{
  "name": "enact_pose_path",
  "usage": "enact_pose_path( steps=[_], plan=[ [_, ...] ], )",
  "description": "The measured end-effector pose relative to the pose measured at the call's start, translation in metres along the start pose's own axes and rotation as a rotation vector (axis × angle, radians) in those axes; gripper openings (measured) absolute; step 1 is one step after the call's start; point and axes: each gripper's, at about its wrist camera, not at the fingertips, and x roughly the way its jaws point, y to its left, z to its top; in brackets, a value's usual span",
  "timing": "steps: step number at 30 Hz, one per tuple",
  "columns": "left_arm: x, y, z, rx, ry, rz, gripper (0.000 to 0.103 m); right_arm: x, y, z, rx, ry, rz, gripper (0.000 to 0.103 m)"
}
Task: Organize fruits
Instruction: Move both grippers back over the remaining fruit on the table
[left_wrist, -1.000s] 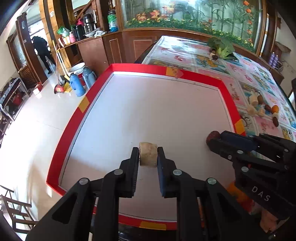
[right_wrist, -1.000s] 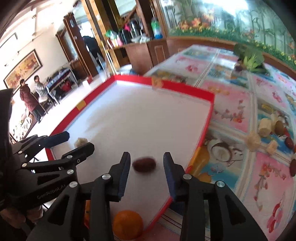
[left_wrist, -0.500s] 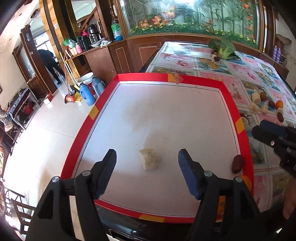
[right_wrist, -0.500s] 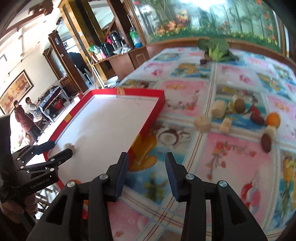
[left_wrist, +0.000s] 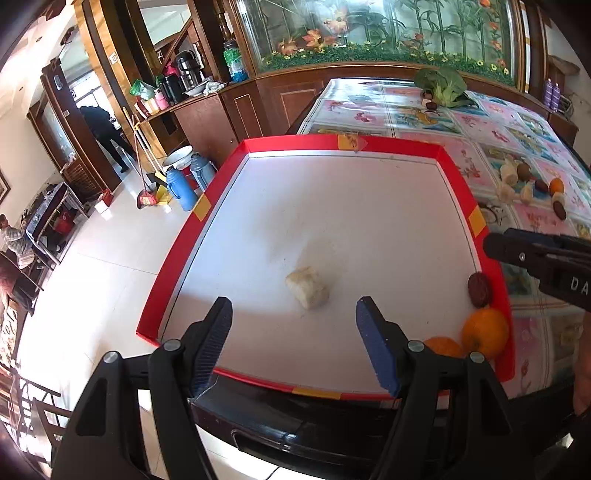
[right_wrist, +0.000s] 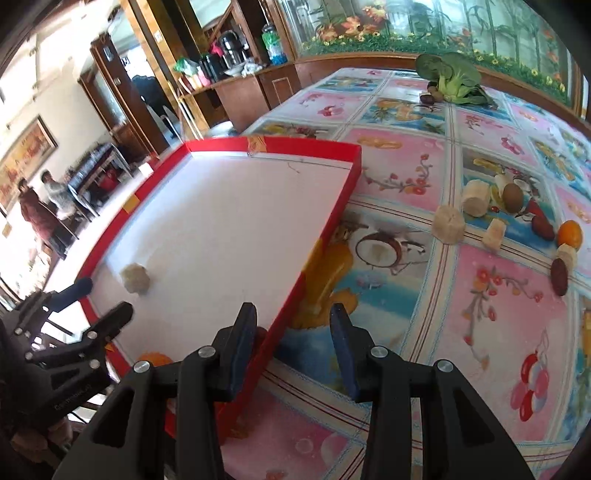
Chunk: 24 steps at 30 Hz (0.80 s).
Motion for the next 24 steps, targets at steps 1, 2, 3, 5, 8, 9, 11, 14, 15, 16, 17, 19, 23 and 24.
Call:
enact_pose_path(
  steps=[1,2,3,5,8,9,11,14,15,16,17,19,23,24],
  plan=[
    [0.002,0.001,-0.002,0.002,0.005,0.006,0.07,0.0,0.002,0.0,-0.013,0.001,-0.021,0.041],
    [0.004,0.003,-0.004,-0.001,0.01,0.008,0.07,-0.001,0.004,0.0,-0.029,0.004,-0.038,0.041],
    [0.005,0.004,-0.005,-0.002,0.013,0.007,0.07,-0.001,0.006,0.0,-0.046,0.013,-0.048,0.041],
    [0.007,0.007,-0.007,-0.002,0.019,0.008,0.07,-0.002,0.009,0.0,-0.069,0.047,-0.066,0.042],
    [0.011,0.011,-0.011,0.004,0.027,0.024,0.07,-0.002,0.004,0.001,-0.035,0.097,-0.049,0.042],
    [0.013,0.012,-0.012,0.008,0.03,0.033,0.07,-0.002,0.002,0.001,-0.012,0.116,-0.031,0.042],
    [0.014,0.016,-0.015,0.001,0.024,0.029,0.071,-0.003,-0.002,-0.003,0.023,0.147,0.004,0.042],
    [0.015,0.02,-0.017,0.006,0.025,0.042,0.075,-0.007,-0.003,-0.011,0.052,0.173,0.041,0.042],
    [0.015,0.021,-0.018,0.013,0.021,0.046,0.076,-0.008,-0.001,-0.014,0.048,0.173,0.048,0.042],
    [0.014,0.022,-0.019,0.023,0.014,0.045,0.077,-0.01,0.0,-0.015,0.037,0.163,0.047,0.042],
    [0.014,0.024,-0.02,0.033,0.009,0.046,0.077,-0.011,0.001,-0.016,0.025,0.154,0.044,0.042],
    [0.013,0.027,-0.021,0.052,0.004,0.048,0.077,-0.019,-0.003,-0.015,0.002,0.127,0.053,0.042],
    [0.013,0.027,-0.019,0.053,0.013,0.045,0.077,-0.052,-0.035,-0.009,0.026,-0.019,0.008,0.042],
    [0.013,0.027,-0.019,0.052,0.018,0.047,0.077,-0.061,-0.05,-0.008,0.048,-0.055,-0.001,0.042]
  ],
)
